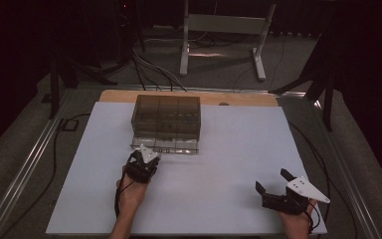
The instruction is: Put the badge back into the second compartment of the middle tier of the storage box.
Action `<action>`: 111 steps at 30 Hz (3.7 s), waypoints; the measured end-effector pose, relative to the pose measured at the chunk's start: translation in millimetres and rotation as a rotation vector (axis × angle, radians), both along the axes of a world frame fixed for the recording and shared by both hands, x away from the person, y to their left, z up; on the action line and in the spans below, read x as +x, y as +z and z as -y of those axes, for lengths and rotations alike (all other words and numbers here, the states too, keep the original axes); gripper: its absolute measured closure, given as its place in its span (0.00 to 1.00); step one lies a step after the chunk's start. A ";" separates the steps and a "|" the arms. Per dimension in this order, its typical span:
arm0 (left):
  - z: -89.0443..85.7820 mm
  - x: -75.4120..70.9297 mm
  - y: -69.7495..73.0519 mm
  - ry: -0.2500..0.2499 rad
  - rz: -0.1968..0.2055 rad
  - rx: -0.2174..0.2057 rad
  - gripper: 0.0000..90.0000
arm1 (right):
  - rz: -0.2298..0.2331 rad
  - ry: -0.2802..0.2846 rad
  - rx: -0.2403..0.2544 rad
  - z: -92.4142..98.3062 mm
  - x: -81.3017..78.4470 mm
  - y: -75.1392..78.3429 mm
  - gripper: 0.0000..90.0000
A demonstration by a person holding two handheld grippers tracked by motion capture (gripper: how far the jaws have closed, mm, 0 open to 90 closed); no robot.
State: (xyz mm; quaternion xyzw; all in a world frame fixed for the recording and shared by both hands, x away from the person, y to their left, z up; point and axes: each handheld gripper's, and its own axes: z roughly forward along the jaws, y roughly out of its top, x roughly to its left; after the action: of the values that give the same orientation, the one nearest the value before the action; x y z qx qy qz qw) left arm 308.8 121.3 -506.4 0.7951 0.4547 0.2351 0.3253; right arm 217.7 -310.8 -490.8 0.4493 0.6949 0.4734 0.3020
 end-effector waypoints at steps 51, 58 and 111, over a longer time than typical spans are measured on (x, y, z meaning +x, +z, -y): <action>1.5 3.5 52.1 -0.028 0.093 -0.048 0.99 | 0.000 -0.001 0.004 0.4 0.1 0.0 0.00; 4.0 11.8 55.1 -0.024 0.099 -0.043 0.99 | 0.000 -0.002 0.004 0.7 0.0 0.1 0.00; 12.5 49.3 41.7 0.022 0.073 0.065 0.99 | -0.005 0.004 0.005 -0.3 1.3 -0.5 0.00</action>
State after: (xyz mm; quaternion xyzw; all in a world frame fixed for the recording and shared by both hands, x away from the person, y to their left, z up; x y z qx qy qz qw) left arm 358.1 108.8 -464.8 0.7912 0.4432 0.2820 0.3131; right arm 219.0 -310.5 -491.3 0.4501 0.6951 0.4747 0.2982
